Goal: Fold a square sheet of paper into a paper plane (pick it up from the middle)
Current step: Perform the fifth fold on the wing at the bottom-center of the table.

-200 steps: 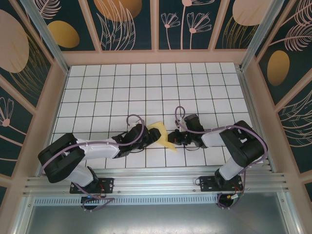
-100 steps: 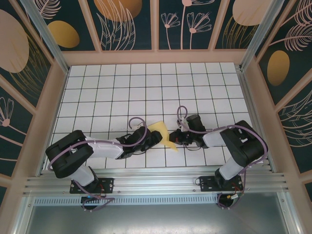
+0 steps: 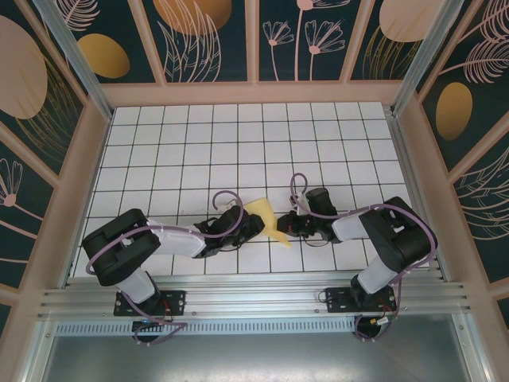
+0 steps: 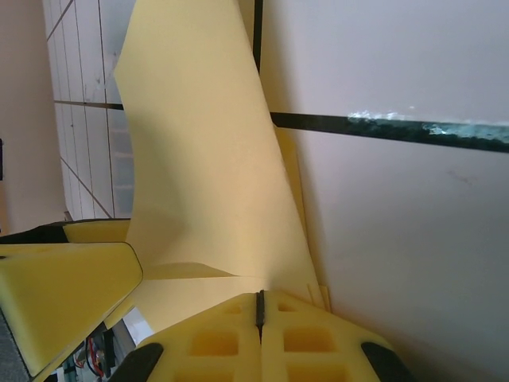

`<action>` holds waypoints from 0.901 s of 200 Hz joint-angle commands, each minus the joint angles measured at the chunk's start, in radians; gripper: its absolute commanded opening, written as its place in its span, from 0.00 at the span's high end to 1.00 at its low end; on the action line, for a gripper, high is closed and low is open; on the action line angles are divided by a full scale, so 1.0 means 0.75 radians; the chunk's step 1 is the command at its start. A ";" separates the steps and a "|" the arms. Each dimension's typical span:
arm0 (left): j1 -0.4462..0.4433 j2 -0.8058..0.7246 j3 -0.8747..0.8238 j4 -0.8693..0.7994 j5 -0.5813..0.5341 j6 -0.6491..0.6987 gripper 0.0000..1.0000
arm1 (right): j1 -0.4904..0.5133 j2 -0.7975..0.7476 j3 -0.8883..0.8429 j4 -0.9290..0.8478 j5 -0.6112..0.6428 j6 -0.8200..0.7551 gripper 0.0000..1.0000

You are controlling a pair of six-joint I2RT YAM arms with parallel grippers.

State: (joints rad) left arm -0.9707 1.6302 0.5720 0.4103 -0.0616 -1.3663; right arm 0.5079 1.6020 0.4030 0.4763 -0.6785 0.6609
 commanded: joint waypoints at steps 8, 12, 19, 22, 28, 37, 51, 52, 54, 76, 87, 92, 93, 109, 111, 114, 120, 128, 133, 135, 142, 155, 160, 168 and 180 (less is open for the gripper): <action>-0.013 0.103 0.079 0.142 0.055 -0.023 0.55 | -0.014 0.017 -0.030 0.011 -0.026 -0.015 0.94; -0.012 0.103 0.085 0.140 0.056 -0.021 0.55 | -0.015 0.016 -0.030 0.013 -0.028 -0.015 0.94; -0.013 0.103 0.095 0.141 0.059 -0.019 0.57 | -0.014 0.018 -0.032 0.017 -0.030 -0.014 0.94; -0.013 0.132 0.098 0.140 0.061 -0.019 0.57 | -0.014 0.019 -0.031 0.019 -0.032 -0.014 0.94; -0.012 0.147 0.105 0.143 0.062 -0.019 0.58 | -0.016 0.020 -0.032 0.021 -0.034 -0.014 0.94; -0.012 0.157 0.112 0.146 0.064 -0.019 0.59 | -0.016 0.020 -0.033 0.025 -0.037 -0.012 0.94; -0.011 0.168 0.122 0.153 0.068 -0.016 0.62 | -0.018 0.021 -0.036 0.027 -0.039 -0.012 0.94; -0.012 0.168 0.122 0.153 0.068 -0.016 0.62 | -0.018 0.020 -0.036 0.028 -0.039 -0.012 0.94; -0.013 0.168 0.124 0.153 0.067 -0.015 0.62 | -0.018 0.019 -0.036 0.029 -0.039 -0.012 0.94; -0.012 0.174 0.131 0.152 0.061 -0.011 0.66 | -0.020 0.018 -0.038 0.036 -0.046 -0.012 0.93; -0.013 0.173 0.135 0.153 0.058 -0.008 0.68 | -0.021 0.020 -0.038 0.037 -0.050 -0.012 0.93; -0.013 0.171 0.138 0.152 0.056 -0.006 0.70 | -0.021 0.018 -0.040 0.037 -0.051 -0.013 0.93; -0.013 0.171 0.138 0.152 0.057 -0.005 0.71 | -0.020 0.018 -0.040 0.037 -0.051 -0.014 0.93; -0.012 0.164 0.140 0.147 0.053 -0.001 0.73 | -0.021 0.018 -0.040 0.036 -0.055 -0.016 0.93; -0.012 0.163 0.140 0.145 0.050 0.001 0.73 | -0.021 0.017 -0.040 0.036 -0.056 -0.016 0.93; -0.012 0.162 0.139 0.142 0.048 0.001 0.72 | -0.021 0.016 -0.039 0.034 -0.055 -0.016 0.93; -0.012 0.155 0.139 0.135 0.044 0.001 0.72 | -0.021 0.017 -0.038 0.034 -0.055 -0.017 0.93; -0.011 0.149 0.139 0.128 0.040 0.001 0.71 | -0.022 0.017 -0.038 0.034 -0.053 -0.016 0.93; -0.012 0.145 0.138 0.125 0.035 0.002 0.70 | -0.023 0.017 -0.039 0.034 -0.053 -0.018 0.93; -0.012 0.143 0.138 0.124 0.034 0.001 0.70 | -0.023 0.016 -0.039 0.034 -0.053 -0.018 0.93; -0.013 0.137 0.137 0.121 0.030 0.002 0.69 | -0.022 0.016 -0.040 0.034 -0.051 -0.018 0.93; -0.013 0.133 0.140 0.122 0.027 0.008 0.68 | -0.025 0.019 -0.040 0.036 -0.052 -0.018 0.93; -0.013 0.134 0.143 0.122 0.029 0.011 0.68 | -0.023 0.019 -0.040 0.037 -0.053 -0.018 0.93; -0.013 0.139 0.151 0.122 0.033 0.015 0.68 | -0.024 0.018 -0.042 0.037 -0.055 -0.019 0.93; -0.012 0.150 0.163 0.124 0.041 0.023 0.69 | -0.024 0.019 -0.042 0.039 -0.058 -0.020 0.93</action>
State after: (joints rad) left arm -0.9730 1.7187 0.6533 0.4366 -0.0528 -1.3624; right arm 0.4961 1.6028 0.3916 0.4957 -0.7013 0.6609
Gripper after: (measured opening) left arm 0.318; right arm 0.071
